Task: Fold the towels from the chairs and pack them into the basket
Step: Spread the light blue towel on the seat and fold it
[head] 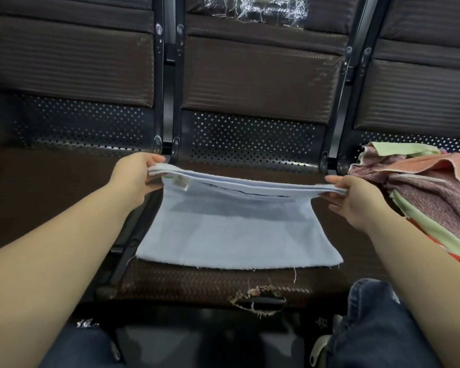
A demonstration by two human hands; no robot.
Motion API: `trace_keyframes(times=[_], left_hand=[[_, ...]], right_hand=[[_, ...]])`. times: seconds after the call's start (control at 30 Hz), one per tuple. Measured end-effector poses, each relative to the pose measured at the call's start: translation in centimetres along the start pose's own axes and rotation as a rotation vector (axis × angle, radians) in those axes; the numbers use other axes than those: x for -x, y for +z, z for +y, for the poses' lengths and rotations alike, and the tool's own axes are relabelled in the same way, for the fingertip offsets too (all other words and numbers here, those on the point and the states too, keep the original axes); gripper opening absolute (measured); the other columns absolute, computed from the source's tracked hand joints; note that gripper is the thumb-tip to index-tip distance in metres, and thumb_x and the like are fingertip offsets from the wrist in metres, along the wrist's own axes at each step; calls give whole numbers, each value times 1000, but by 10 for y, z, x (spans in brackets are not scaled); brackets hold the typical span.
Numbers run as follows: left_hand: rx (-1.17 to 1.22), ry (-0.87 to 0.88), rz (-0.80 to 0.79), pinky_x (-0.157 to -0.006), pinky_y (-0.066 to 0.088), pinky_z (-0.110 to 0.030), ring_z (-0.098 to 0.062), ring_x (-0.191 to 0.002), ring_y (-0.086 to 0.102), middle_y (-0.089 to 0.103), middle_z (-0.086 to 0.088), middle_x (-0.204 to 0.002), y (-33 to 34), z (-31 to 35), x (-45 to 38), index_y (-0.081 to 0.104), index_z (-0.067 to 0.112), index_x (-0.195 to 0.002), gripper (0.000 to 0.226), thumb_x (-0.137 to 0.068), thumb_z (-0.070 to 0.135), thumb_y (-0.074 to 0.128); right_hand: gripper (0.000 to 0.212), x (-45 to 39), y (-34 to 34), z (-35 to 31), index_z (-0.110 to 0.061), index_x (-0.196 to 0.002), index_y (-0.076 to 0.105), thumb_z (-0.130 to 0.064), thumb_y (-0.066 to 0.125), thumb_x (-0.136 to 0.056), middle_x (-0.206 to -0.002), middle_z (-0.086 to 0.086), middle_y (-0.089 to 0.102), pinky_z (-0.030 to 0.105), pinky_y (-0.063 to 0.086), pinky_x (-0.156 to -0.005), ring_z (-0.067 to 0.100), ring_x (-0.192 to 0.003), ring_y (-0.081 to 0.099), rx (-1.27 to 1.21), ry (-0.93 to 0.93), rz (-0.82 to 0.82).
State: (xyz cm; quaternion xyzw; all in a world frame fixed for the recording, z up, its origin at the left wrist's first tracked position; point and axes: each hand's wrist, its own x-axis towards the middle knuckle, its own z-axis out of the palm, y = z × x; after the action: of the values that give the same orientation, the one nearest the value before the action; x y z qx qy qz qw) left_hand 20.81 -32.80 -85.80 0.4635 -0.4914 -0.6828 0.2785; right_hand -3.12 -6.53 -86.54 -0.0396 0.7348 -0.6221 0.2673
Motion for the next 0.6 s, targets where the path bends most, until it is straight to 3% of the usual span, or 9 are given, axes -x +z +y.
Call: trace_keyframes(times=[0.1, 0.2, 0.3, 0.4, 0.5, 0.6], left_hand=[[-181, -9, 35, -76, 53, -34, -23, -80, 58, 57, -14, -89, -3, -2, 14, 59, 5, -73, 29, -86, -7, 36], [-391, -60, 81, -68, 50, -32, -21, -70, 53, 55, -13, -79, -8, -7, 23, 60, 4, -70, 29, -89, -4, 39], [-677, -181, 37, -56, 42, -28, -19, -59, 46, 48, -11, -65, -16, -16, 35, 59, 2, -73, 27, -93, 2, 42], [-980, -297, -59, -54, 35, -27, -19, -55, 41, 45, -11, -61, -23, -32, 46, 52, 3, -71, 24, -93, 5, 43], [-1205, -330, -150, -61, 35, -28, -19, -61, 42, 48, -9, -72, -28, -46, 51, 50, 8, -80, 16, -94, 12, 46], [-1466, -165, -130, -68, 40, -29, -23, -81, 49, 51, -10, -98, -25, -46, 54, 53, 8, -92, 14, -92, 21, 47]], right_hand=[[28, 14, -14, 5, -8, -91, 66, -2, 39, -84, -87, 10, 64, 35, 41, -92, 22, -79, 63, 188, 43, -22], [24, 26, -26, 10, -1, -82, 64, 3, 41, -86, -82, 15, 63, 26, 46, -67, 22, -69, 59, 329, 83, -123], [20, 37, -34, 17, 1, -77, 67, 6, 49, -83, -77, 14, 64, 21, 51, -54, 18, -62, 60, 651, 127, -284], [10, 43, -35, 26, -1, -78, 69, 2, 60, -74, -79, 13, 65, 22, 51, -56, 16, -61, 61, 886, 191, -360], [9, 49, -31, 25, 1, -91, 64, -4, 58, -87, -78, 11, 63, 22, 52, -58, 16, -64, 63, 1038, 156, -320], [23, 55, -23, 19, 1, -105, 64, -13, 56, -89, -99, 12, 66, 28, 47, -74, 26, -95, 63, 1301, 41, -232]])
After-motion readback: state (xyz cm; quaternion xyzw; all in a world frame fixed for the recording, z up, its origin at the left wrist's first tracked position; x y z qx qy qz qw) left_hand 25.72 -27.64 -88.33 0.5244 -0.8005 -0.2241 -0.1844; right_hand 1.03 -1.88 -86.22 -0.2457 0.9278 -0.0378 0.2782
